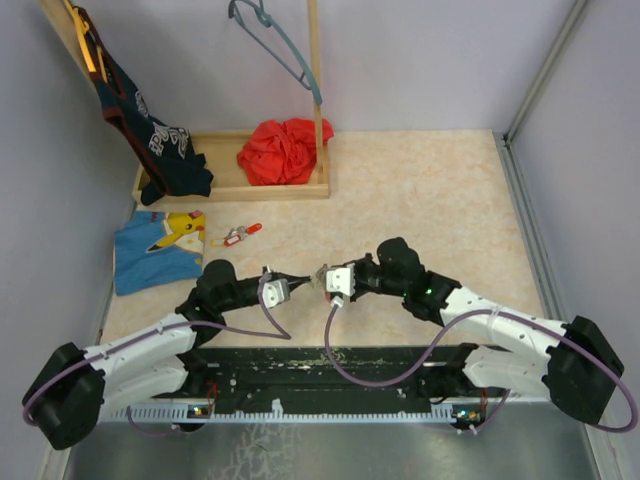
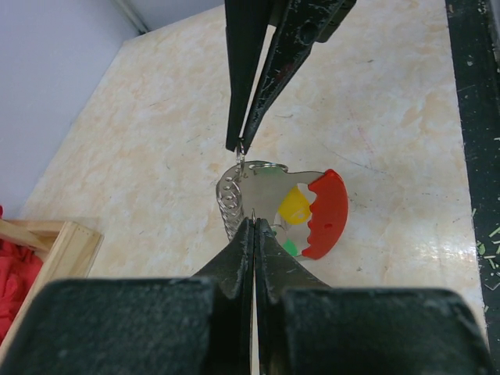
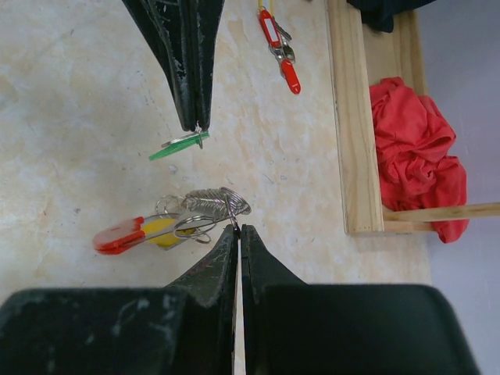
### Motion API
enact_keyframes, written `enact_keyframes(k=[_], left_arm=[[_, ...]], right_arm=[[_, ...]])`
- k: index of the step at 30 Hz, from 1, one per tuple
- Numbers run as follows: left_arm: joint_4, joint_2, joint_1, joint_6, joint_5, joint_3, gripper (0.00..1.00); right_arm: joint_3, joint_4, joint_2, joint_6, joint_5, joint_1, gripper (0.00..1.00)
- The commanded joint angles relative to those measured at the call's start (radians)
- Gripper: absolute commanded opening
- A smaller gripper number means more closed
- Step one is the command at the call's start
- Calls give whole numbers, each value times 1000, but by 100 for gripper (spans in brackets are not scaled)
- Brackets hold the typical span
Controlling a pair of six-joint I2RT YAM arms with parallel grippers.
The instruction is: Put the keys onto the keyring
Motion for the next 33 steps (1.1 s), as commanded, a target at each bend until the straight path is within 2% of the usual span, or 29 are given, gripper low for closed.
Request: enact_keyframes(k=[1, 10, 33], left_arm=[[30, 20, -2, 35, 71, 3, 0], [36, 19, -6, 36, 64, 9, 0], [41, 27, -12, 20, 66, 26, 0]], right_arm=[[10, 67, -25, -15, -31, 10, 0], [43, 29, 5, 16, -69, 21, 0], [83, 16, 53, 45, -12, 60, 0]])
